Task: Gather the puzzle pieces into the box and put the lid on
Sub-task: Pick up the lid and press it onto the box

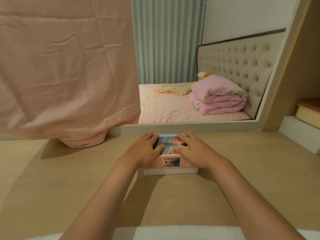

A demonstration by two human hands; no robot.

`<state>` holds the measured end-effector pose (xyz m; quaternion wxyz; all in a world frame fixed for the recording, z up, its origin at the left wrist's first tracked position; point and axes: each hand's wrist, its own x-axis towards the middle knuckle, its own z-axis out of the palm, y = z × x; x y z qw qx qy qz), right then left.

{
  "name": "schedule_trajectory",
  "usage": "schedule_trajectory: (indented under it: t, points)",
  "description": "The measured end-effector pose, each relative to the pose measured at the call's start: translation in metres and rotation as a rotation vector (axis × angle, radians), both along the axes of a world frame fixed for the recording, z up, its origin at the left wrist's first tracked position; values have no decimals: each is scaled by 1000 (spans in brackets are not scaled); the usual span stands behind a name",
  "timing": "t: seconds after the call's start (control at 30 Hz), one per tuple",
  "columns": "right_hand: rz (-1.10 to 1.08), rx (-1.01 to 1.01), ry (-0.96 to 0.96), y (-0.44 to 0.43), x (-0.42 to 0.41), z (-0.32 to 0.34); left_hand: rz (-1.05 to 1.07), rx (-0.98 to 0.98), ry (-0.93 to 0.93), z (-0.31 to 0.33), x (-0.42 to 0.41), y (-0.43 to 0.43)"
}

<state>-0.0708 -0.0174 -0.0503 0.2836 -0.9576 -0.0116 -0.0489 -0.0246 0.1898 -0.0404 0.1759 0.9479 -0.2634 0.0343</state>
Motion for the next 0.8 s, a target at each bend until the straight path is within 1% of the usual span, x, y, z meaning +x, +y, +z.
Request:
schedule_trajectory:
  t: [0.1,0.23,0.4,0.53,0.63,0.7,0.77,0.8]
  points:
    - [-4,-25,33,0,5,-2,10,11,47,-9,4,2]
    - [2,-79,9,1,3,-11,17,17,27,-22,3,2]
    - [17,-92,-9,-2,3,-28,37,48,32,-33,9,0]
    - [23,-129,-11,-2,3,-30,48,-22,25,-45,9,0]
    - [27,-158,16,0,0,-26,53,-32,25,-45,10,0]
    - [6,-171,30,1,-3,-23,57,-57,-7,-44,5,1]
    - [-65,-195,30,3,-8,-19,84,-140,-76,-43,-3,4]
    - [-101,-223,12,3,-12,-18,104,-216,-90,-42,-8,7]
